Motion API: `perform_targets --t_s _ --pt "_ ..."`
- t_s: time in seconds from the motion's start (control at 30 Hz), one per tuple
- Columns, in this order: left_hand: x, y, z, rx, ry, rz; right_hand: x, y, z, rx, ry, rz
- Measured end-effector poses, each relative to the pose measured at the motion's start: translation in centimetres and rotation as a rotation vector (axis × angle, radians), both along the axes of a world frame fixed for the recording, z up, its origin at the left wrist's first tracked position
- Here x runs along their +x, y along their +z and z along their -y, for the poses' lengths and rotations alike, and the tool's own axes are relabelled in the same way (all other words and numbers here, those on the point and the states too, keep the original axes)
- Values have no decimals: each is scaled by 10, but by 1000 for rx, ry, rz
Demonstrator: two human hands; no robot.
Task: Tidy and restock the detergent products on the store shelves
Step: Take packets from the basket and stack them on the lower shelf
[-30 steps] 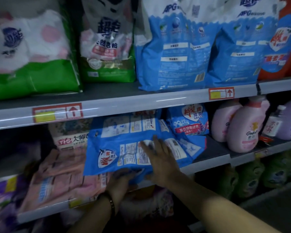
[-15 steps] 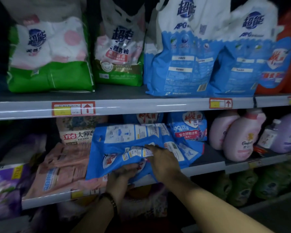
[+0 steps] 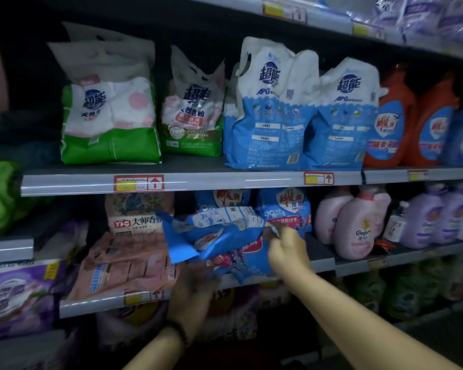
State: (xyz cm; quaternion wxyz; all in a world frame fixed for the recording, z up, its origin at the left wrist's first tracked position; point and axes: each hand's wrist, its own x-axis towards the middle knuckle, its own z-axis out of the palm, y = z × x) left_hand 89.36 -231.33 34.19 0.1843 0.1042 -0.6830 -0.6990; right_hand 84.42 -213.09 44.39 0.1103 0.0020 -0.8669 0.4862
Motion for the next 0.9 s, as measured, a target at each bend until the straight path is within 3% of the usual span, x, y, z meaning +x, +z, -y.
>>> perform_targets --t_s 0.03,0.13,0.2,0.3,0.47,0.57,0.7,0.9 --pt "4 1 -1 158 12 32 3 4 -6 -41 -9 50" --pt "15 5 -3 217 -7 135 11 12 -25 -279 28 171" --pt "19 7 -1 293 -98 101 26 20 -41 -405 54 268" --pt "20 0 -2 481 -283 66 38 25 -68 -469 102 420" --pt "22 -10 -24 769 -467 188 51 20 -101 -572 132 581" --pt "15 -2 -41 725 -404 131 58 12 -126 -562 135 613" --pt "1 14 -63 569 -115 100 64 -12 -152 -429 220 583" --pt "-4 29 -92 334 -20 123 57 -32 -159 -278 246 119"
